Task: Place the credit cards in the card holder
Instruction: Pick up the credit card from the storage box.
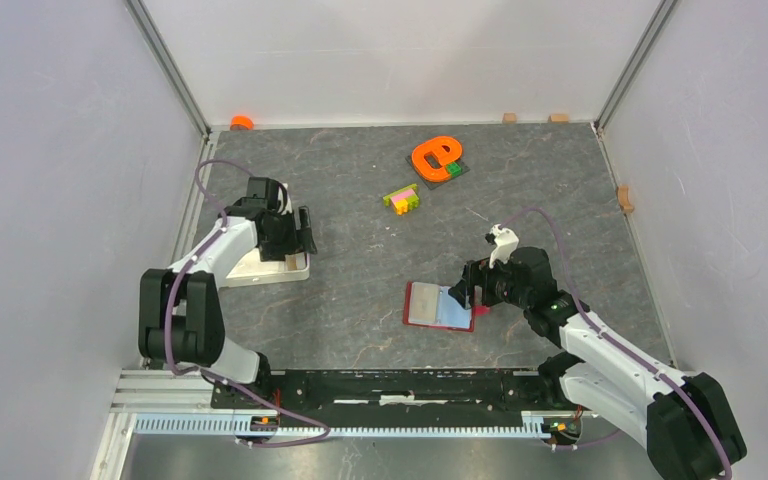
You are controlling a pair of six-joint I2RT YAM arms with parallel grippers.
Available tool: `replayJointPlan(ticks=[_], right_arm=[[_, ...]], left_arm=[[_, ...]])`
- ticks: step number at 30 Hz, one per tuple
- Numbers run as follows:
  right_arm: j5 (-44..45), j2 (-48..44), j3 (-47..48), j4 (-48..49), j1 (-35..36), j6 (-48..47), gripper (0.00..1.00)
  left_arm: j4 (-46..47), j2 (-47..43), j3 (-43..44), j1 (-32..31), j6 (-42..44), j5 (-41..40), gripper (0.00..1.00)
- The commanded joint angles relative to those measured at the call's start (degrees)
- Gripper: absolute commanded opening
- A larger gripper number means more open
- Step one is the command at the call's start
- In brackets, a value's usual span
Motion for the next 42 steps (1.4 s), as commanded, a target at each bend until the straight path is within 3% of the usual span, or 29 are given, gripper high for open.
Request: replayJointPlan(ticks=[1,11,22,30,34,42], right_arm=[[-0.7,-0.6,-0.5,2.1,-0.3,-0.2,0.88],[-0.8,-0.3,-0.8,2.3,-0.5,-0.1,0.88],[-1.0,0.2,-0.7,2.6,-0.5,0.0,0.88],[-1.1,0.6,-0.8,2.5,-0.5,-0.1,0.88],[-0.9,0.5,-0.9,2.5,-0.6,0.0,0.88],[-1.2,0.6,-0.9,2.6,-0.6,-0.1,0.88]], left_arm=[[-0.1,2.5,2.2,0.5,1.5,3.8,0.84],[0.4,0.9,1.6,0.6,1.5,4.8,0.55],[1.0,-2.9,0.4,0.8,1.5,6.4,0.55],[0.7,-0.3,0.6,0.8,1.5,10.0,0.58],[0.6,-1.0,0.4,0.9,1.5,9.7,0.44],[0.6,-2.6,-0.1,0.9,1.4,8.8,0.42]])
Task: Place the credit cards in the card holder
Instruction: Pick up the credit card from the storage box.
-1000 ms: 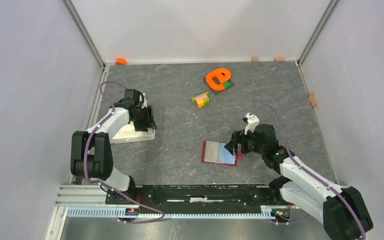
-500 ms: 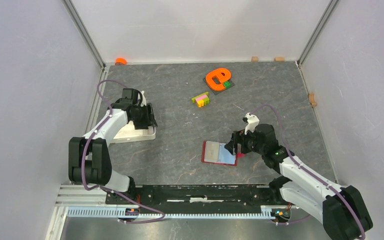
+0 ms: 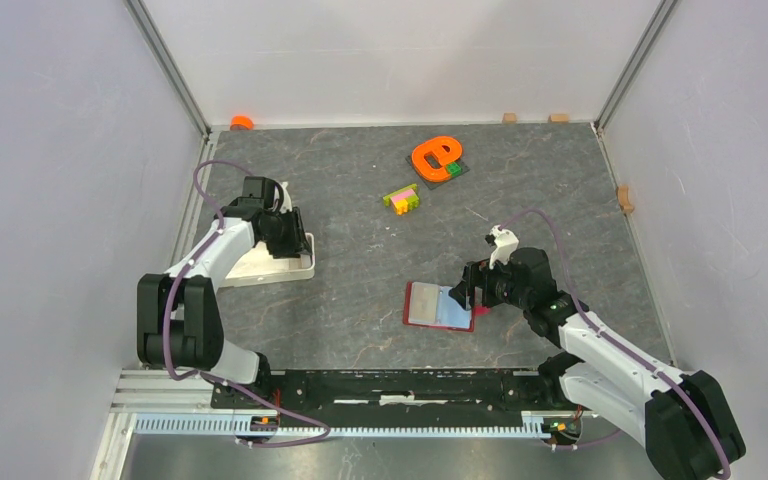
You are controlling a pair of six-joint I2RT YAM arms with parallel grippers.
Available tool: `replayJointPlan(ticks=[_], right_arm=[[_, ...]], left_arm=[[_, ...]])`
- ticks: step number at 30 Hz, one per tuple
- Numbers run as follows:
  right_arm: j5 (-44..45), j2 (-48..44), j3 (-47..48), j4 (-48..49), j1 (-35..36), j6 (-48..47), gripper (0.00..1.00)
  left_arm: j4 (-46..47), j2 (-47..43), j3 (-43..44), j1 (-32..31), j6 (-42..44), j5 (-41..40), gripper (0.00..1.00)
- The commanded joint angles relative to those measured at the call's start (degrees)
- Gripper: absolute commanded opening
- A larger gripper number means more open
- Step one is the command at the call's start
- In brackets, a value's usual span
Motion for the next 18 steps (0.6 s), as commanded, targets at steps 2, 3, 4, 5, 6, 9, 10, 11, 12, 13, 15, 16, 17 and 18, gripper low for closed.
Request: replayJointPlan(ticks=[2,3,4,5,6,9,10,11,12,13,15,16,17,18], right_arm=[[-0.7,0.0,-0.3,2.2,-0.2,0.0,0.88],[-0.7,0.1,-0.3,2.2,-0.2,0.0,0.88],[-0.7,0.0,-0.3,2.2,-0.2,0.0,0.88],[-0.7,0.2,-0.3,2.2,-0.2,0.0,0.88],[-0.8,0.2,-0.3,2.3,-0.2,0.0,0.88],[-0.8,0.2,-0.3,2.3,-0.2,0.1,0.88],[-0.8,0.3,-0.2,2.3,-0.2,0.1,0.88],[-0.8,0.2,-0.2,2.3,-0.2,0.1,0.88],[-0.8,0.2,-0.2,2.2,-0.2,0.1,0.88],[-0.8,0.3,-0.2,2.3,-0.2,0.1,0.88],[-0.8,0.3,-0.2,2.1,-0.2,0.1,0.88],[-0.8,0.3,-0.1,2.1,-0.2,0.1,0.88],[-0.8,0.2,-0.2,2.0,-0.2,0.1,0.88],[-0.7,0.1,-0.1,2.0,-0.3,0.1,0.88]], left_arm=[[0.8,-2.2,-0.2,0.1,1.2,1.8,0.38],[0.7,-2.3,-0.2,0.2,1.2,1.7,0.37],[0.7,-2.5,-0.3,0.2,1.2,1.6,0.36],[0.8,-2.6,-0.3,0.2,1.2,1.6,0.35],[0.8,-2.7,-0.4,0.3,1.2,1.6,0.32],[0.8,-2.5,-0.4,0.3,1.1,1.7,0.27],[0.8,-2.6,-0.4,0.4,1.1,1.7,0.26],[0.8,-2.7,-0.4,0.4,1.1,1.6,0.24],[0.7,-2.7,-0.4,0.4,1.1,1.6,0.22],[0.8,-2.8,-0.4,0.4,1.1,1.6,0.21],[0.7,-2.6,-0.4,0.4,1.0,1.6,0.17],[0.7,-2.6,-0.4,0.5,1.0,1.4,0.15],[0.5,-2.5,-0.3,0.5,0.9,1.1,0.12],[0.2,-2.4,-0.3,0.5,0.8,0.7,0.1]])
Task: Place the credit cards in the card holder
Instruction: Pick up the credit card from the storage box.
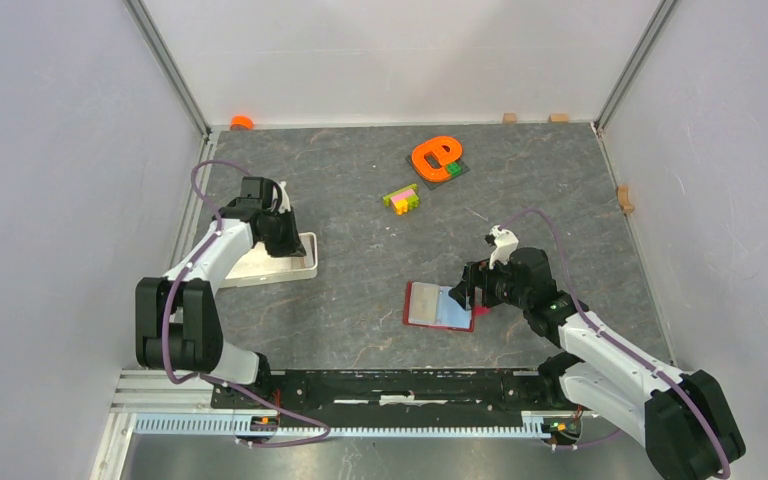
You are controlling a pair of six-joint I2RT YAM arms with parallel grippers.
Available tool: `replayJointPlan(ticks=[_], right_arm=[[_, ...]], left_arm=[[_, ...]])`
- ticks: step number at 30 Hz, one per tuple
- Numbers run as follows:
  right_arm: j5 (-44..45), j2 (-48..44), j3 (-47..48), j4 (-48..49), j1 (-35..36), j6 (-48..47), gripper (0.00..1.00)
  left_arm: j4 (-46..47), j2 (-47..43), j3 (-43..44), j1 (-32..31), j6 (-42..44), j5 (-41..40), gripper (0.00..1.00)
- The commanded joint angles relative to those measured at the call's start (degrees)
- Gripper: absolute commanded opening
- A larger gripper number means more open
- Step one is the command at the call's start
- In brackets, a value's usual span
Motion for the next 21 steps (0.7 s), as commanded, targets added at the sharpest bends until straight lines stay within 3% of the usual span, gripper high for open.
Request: replayJointPlan(ticks=[1,5,21], right_arm=[[-0.6,-0.1,-0.2,1.9,-0.2,0.1,0.88],[-0.3,-0.4,-0.1,1.7,-0.2,0.2,0.88],[-0.4,-0.3,0.0,1.7,-0.2,0.1,0.88]], left_arm=[[0.1,-1.6,0.0,0.3,0.7,0.7,0.08],[-0.5,-2.1,-0.2,0.4,0.1,-1.8,0.02],[-2.5,0.3,0.2,1.2,-0.2,-7.1,0.02]])
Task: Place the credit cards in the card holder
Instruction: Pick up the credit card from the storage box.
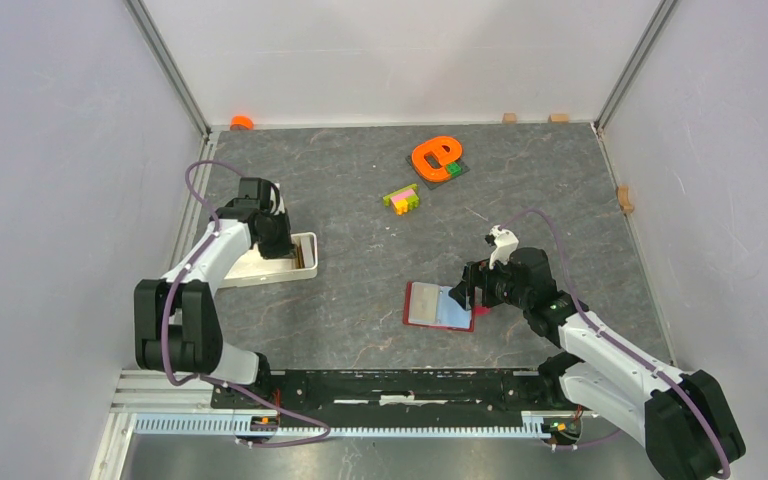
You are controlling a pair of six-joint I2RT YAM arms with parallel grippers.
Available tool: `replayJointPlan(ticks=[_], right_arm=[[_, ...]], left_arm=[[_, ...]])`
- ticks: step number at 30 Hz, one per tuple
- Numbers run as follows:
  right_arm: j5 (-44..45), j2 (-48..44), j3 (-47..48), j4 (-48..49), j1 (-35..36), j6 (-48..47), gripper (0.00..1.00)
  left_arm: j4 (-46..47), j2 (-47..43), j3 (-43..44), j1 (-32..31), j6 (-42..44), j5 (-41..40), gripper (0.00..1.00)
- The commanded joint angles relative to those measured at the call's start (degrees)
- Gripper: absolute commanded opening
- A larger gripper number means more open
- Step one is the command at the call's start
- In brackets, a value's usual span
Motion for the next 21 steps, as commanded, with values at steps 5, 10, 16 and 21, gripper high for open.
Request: replayJointPlan(ticks=[5,10,16,21], right_arm=[[-0.4,-0.3,-0.2,1.7,-0.2,0.0,0.88],[-0.5,-0.2,-0.5,2.0,-0.2,-0.1,0.88],[-0.5,-0.1,-0.6,2.2,-0.2,0.0,0.88],[-0.1,-1.0,0.2,1.1,-0.2,0.1,0.88]], left_arm=[[-0.2,3.8,0.9,0.3,-0.4,1.0,0.07],[0.4,6.5,1.7,0.3,-0.7,3.3,0.14],[0.6,8.2,2.5,0.3,-1.1,3.8,0.11],[0.9,0.7,1.0,0.6,-1.7,-1.0,0.02]])
